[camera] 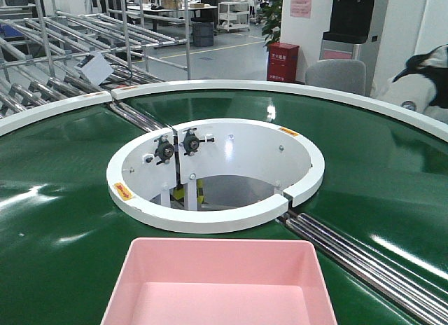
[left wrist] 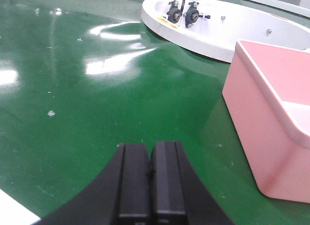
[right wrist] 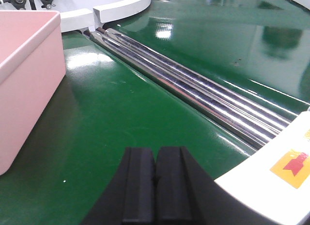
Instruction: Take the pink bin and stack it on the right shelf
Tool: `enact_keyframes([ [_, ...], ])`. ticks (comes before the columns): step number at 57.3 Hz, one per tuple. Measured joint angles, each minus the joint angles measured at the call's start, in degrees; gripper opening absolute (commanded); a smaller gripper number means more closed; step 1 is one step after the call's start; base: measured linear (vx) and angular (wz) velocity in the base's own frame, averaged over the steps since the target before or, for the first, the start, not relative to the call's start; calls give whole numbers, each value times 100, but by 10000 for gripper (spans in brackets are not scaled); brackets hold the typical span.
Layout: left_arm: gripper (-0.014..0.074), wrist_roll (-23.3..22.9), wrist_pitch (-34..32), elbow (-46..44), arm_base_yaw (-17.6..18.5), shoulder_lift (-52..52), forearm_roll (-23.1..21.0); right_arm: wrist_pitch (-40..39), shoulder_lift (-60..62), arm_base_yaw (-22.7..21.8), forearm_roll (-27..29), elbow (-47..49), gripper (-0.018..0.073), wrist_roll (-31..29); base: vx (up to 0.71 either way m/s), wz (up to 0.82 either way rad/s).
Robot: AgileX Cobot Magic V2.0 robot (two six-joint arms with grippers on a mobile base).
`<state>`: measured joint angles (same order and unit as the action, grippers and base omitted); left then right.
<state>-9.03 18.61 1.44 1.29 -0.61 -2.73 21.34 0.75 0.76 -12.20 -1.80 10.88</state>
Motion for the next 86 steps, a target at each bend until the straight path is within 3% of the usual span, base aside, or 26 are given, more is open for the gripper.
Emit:
enact_keyframes([
  [37,-8,0,0,0,0,0,0,0,0,0,-6,0,-11,0,0,0],
  [47,-8,0,-122,0,0,0,0,-404,0,0,-435,0,-11,-55,0,0],
  [61,-8,-5,-738,0,0,0,-16,-1871,0,0,-237,0,-11,157,0,0],
  [71,-8,-5,-1967,0,0,0,-23,-2392,0,0,-231,9,-11,212,0,0],
  [76,-8,-5,-2654,-80,0,0,-23,-2341,-14,0,-231,461,-11,282,0,0],
  [86,-6,294,-2083,-1458,0,448,507,-2069,-767,0,-231,1949,-11,301,0,0],
])
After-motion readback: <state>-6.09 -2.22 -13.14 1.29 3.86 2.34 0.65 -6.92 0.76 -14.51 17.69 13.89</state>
